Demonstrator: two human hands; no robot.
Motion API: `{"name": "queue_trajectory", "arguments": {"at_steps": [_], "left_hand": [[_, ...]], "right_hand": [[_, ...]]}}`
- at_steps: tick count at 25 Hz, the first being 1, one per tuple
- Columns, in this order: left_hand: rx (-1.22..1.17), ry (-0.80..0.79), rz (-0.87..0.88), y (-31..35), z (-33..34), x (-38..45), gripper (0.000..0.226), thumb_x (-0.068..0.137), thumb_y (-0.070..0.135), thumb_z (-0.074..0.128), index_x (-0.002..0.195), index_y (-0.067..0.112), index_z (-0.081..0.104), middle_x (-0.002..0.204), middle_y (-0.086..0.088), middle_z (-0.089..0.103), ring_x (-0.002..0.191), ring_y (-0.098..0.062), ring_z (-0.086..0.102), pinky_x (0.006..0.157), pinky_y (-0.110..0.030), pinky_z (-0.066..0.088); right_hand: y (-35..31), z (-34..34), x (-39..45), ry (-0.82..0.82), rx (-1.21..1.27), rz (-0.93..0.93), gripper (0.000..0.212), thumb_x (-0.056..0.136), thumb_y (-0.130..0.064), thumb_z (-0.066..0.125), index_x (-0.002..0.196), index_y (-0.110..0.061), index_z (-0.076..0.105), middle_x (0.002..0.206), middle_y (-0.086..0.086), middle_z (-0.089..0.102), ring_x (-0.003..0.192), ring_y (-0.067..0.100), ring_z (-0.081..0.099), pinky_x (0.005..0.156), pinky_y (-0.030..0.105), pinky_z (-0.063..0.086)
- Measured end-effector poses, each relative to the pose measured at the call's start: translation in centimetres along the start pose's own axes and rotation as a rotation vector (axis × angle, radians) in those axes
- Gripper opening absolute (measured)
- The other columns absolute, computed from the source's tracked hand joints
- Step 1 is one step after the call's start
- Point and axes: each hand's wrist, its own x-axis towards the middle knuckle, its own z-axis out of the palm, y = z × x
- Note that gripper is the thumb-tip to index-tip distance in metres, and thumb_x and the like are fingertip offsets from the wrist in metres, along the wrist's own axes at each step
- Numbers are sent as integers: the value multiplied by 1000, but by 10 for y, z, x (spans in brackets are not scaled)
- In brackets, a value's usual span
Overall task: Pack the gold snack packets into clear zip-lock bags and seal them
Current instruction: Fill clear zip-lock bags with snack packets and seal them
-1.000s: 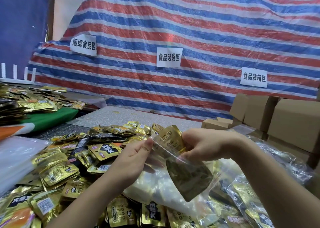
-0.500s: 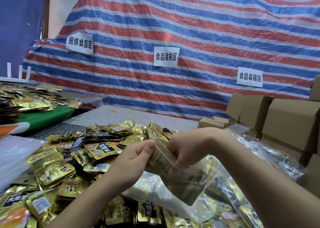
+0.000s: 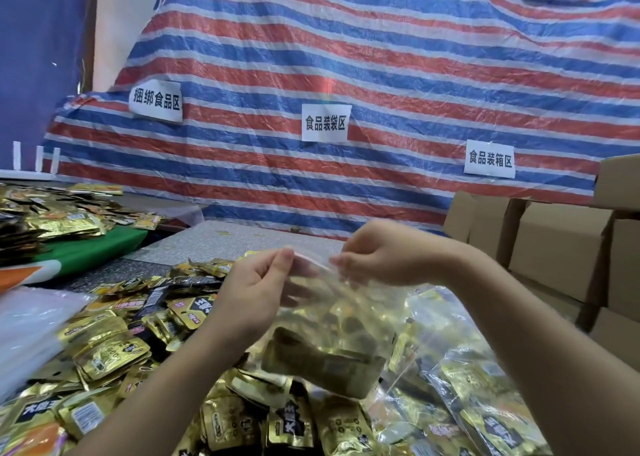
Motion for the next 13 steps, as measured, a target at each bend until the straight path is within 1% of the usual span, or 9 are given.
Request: {"name": "queue_trajectory", "arguments": {"at_steps": [1, 3, 5, 7, 9, 11, 13], "left_hand": [[-8, -1, 24, 10, 1, 4, 37, 101, 28, 41, 91, 6, 68, 86, -4, 75, 69, -19, 73, 56, -22, 56], [1, 12, 95, 31, 1, 13, 35, 100, 31, 41, 93, 8, 67, 88, -3, 75, 71, -21, 73, 58, -23, 57], [25, 30, 157, 48, 1, 23, 35, 101, 31, 40, 94, 9, 66, 90, -2, 75, 72, -22, 74, 58, -24, 58], [35, 49, 177, 57, 0, 30, 36, 103, 32, 39, 93, 11, 66, 90, -1, 76, 71, -23, 74, 60, -27, 59], [19, 56, 161, 56, -3, 32, 36, 103, 34, 39, 93, 13, 66, 89, -1, 76, 71, -23, 74, 60, -28, 59], [-12, 47, 123, 46, -7, 29, 36, 100, 37, 40, 95, 13, 66, 89, -2, 76, 72, -24, 74, 59, -27, 59], [-37, 45, 68, 30, -9, 23, 39, 95, 42, 41, 96, 13, 67, 90, -3, 76, 73, -25, 74, 58, -27, 59]], "right_hand": [[-1, -8, -4, 66, 52, -10, 39, 101, -40, 52, 70, -24, 68, 64, -10, 70, 56, -3, 61, 59, 15, 45], [-4, -24, -11, 203, 134, -48, 41, 101, -36, 54, 64, -24, 66, 61, -12, 69, 52, -2, 60, 57, 13, 44], [-7, -37, -14, 317, 147, -86, 47, 101, -32, 54, 58, -16, 63, 52, -10, 62, 43, 2, 47, 50, 19, 38], [-11, -43, -14, 382, 143, -95, 48, 101, -31, 54, 59, -8, 60, 48, -9, 53, 43, 5, 37, 48, 23, 32], [-13, -44, -13, 389, 165, -97, 48, 101, -30, 54, 60, -7, 62, 50, -8, 54, 42, 3, 38, 47, 19, 32], [-13, -41, -12, 328, 211, -94, 46, 102, -29, 53, 60, -13, 65, 56, -5, 64, 44, -1, 48, 52, 12, 36], [-10, -30, -8, 243, 243, -54, 43, 103, -30, 52, 64, -19, 66, 64, -2, 71, 51, -2, 58, 58, 11, 40]]}}
